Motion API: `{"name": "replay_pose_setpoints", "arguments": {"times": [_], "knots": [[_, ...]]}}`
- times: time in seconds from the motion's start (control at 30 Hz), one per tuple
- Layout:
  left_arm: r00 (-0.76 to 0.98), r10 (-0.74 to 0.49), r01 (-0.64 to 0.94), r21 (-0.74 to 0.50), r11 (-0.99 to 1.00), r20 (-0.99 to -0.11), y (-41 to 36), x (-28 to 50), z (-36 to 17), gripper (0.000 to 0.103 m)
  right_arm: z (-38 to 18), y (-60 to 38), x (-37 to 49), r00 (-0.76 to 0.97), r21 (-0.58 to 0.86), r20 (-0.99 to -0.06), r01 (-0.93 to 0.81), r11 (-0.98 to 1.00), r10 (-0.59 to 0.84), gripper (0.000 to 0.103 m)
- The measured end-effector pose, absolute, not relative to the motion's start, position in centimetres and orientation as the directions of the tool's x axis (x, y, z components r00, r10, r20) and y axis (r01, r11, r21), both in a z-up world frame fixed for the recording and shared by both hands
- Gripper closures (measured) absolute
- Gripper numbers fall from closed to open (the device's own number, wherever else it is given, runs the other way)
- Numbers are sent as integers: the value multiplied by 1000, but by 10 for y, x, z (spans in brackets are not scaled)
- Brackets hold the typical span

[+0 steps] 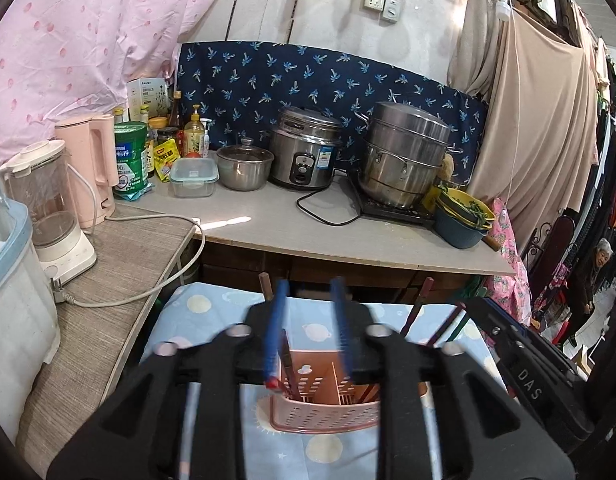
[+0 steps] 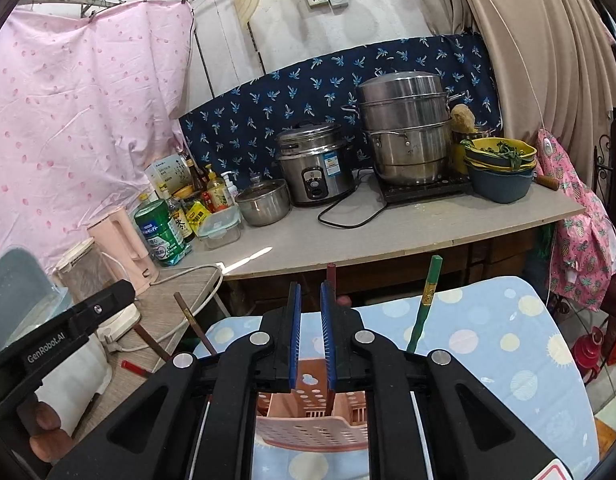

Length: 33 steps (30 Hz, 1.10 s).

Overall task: Organize utensils
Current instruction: 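Lower the chopsticks into the basket and open both tools, then withdraw both open tools back to the remaining chopsticks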

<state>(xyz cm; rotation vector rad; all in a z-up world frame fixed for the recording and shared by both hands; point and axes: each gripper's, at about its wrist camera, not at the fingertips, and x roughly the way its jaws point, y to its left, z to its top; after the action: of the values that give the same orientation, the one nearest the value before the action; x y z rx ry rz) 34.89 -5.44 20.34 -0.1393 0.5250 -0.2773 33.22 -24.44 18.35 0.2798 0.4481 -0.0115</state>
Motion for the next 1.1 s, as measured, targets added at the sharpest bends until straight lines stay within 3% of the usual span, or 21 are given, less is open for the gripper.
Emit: {"name": "replay_pose_setpoints", "arguments": {"times": [0.03,0.07,0.47,1.1], "knots": [[836,-286,212,-205,955,-469,-52,347,204,55,184,-245,330,904,268,-425,73,961,50,90],[841,-279,204,-206,957,-463,-49,345,204,55,185,-246,328,906,275,-420,72,959,52,89],[833,-248,179,-183,967,-495,-33,322,197,55,183,-239,291,905,245,-421,54,968,56,84],[802,-102,137,14,990,-589,-27,239,148,55,147,-195,194,885,147,-457,-17,989,84,68]]}}
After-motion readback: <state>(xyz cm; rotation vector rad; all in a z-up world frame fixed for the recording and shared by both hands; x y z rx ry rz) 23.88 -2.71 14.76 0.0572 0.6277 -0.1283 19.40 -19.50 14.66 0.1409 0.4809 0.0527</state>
